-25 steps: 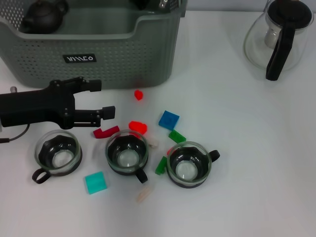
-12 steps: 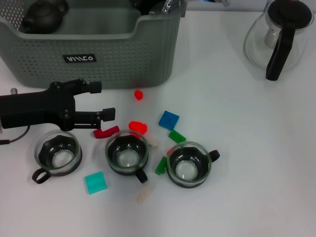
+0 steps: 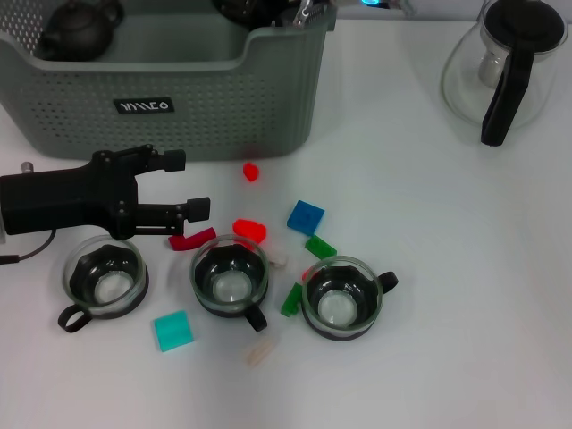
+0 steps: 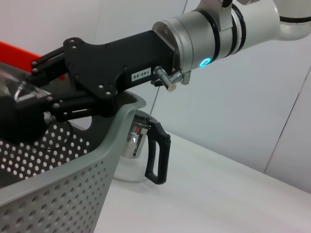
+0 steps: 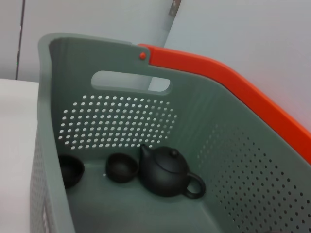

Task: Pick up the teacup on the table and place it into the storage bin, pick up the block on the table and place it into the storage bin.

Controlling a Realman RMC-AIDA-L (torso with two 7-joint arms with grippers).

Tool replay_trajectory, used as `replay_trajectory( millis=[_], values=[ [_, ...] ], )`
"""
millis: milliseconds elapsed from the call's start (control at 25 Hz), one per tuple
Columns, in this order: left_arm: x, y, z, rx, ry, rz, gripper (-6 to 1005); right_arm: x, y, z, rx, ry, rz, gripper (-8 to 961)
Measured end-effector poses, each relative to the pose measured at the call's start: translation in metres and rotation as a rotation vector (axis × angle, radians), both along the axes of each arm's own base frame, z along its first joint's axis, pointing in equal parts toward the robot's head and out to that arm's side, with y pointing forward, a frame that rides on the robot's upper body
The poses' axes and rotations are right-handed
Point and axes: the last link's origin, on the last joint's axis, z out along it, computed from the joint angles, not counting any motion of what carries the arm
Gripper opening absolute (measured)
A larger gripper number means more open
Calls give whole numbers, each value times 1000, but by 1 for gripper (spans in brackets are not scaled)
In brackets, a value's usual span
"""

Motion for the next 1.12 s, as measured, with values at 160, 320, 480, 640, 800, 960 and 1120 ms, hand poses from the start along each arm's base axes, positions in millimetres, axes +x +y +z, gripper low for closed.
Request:
replay_trajectory(
  millis=[160,320,480,640,800,960,1120],
  values=[
    [0,0,0,2,-2,0,920,-1,0,1,0,-15,0,373],
    [1,1,0,2,-2,-2,920,-5,-1,5,8,-12,12,536],
    [1,1,1,2,-1,-4,920,-10,-2,17,32,27,26,583],
    [1,3,2,5,2,-7,920,-18,-2,33,47,94,19,606],
    [2,4,3,8,3,-11,920,-26,-9,50,2,195,-34,605],
    [2,4,4,9,4,-13,919,-33,-23,66,-79,291,-97,604],
    [2,4,5,11,7,-15,919,-35,-39,85,-123,349,-151,602]
  ],
)
